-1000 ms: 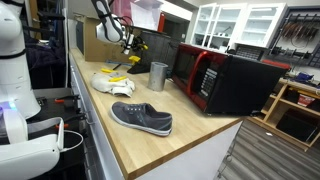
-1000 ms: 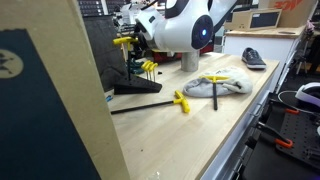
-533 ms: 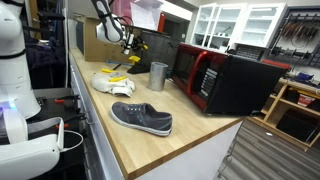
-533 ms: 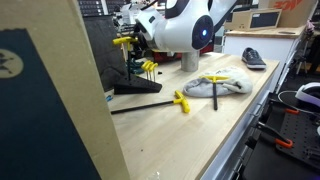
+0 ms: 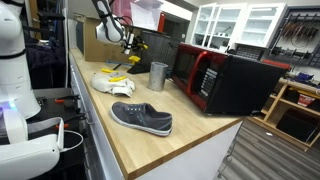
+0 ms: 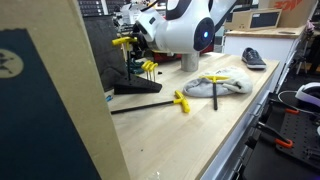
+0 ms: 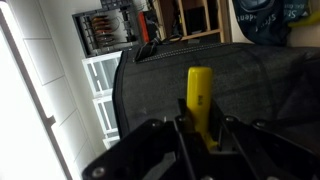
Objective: Put the things with the yellow handle on the stand
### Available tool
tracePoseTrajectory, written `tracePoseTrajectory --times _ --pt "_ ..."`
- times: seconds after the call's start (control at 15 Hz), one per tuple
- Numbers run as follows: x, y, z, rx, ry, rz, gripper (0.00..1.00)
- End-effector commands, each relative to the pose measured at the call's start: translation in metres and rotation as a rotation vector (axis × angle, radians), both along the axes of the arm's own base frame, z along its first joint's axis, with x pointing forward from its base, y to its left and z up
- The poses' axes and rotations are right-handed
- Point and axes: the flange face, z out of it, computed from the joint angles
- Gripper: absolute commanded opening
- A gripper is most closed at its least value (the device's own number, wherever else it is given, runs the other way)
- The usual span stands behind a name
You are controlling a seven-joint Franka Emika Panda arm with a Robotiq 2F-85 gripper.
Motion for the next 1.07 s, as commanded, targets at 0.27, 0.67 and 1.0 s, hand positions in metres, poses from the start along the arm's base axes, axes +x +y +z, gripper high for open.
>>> tracePoseTrajectory --times 0.27,0.67,1.0 --pt "-0.001 -0.009 0.002 -0.030 -0.024 -0.004 0.06" --pt "0.000 -0.014 -0.004 -0.033 -0.015 -0.012 0.06" --pt "-0.001 -0.012 -0.006 -0.025 -0.005 -0.010 0.47"
